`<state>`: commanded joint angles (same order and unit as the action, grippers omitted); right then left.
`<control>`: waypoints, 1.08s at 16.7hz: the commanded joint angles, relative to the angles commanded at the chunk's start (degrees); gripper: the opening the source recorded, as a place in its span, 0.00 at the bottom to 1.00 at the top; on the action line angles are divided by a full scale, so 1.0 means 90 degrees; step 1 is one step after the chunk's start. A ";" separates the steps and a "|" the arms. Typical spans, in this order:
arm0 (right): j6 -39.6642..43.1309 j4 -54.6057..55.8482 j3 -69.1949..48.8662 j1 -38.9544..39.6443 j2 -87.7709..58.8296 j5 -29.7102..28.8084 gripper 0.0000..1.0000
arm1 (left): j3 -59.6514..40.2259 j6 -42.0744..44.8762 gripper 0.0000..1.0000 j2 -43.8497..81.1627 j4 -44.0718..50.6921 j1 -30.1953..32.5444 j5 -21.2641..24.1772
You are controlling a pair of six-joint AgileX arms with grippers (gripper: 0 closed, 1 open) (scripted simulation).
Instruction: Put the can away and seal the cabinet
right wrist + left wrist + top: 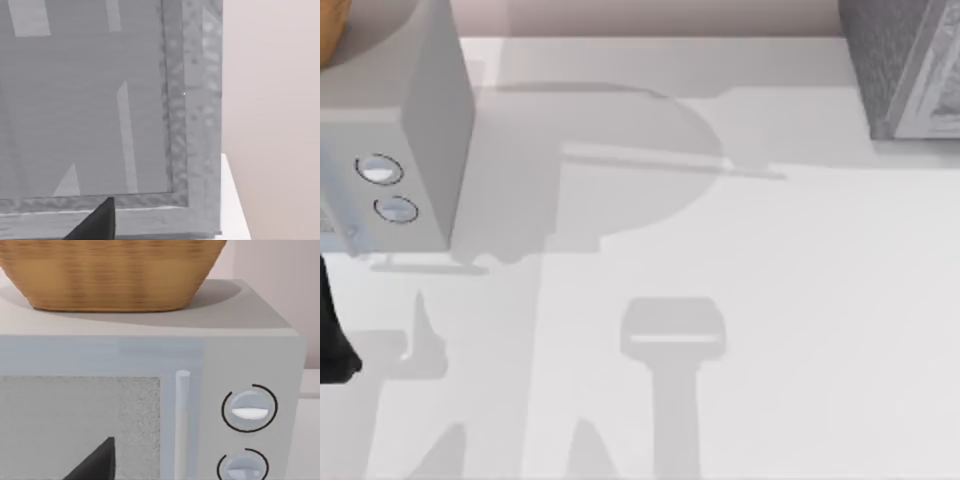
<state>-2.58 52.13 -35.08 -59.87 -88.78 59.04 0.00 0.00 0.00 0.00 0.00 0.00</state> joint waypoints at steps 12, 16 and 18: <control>0.0103 -0.3565 -0.3326 -0.0086 0.0638 -0.0031 1.00 | 0.0000 0.0000 1.00 0.0000 0.0000 0.0000 0.0000; 0.0144 -0.4594 -0.4318 -0.0096 0.0832 -0.0029 1.00 | 0.0000 0.0000 1.00 0.0000 0.0000 0.0000 0.0000; 0.0153 -0.5253 -0.4873 -0.0119 0.0887 0.0001 1.00 | 0.0000 0.0000 1.00 0.0000 0.0000 0.0000 0.0000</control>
<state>-1.20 4.85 -78.93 -60.93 -80.79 59.05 0.00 0.00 0.00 0.00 0.00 0.00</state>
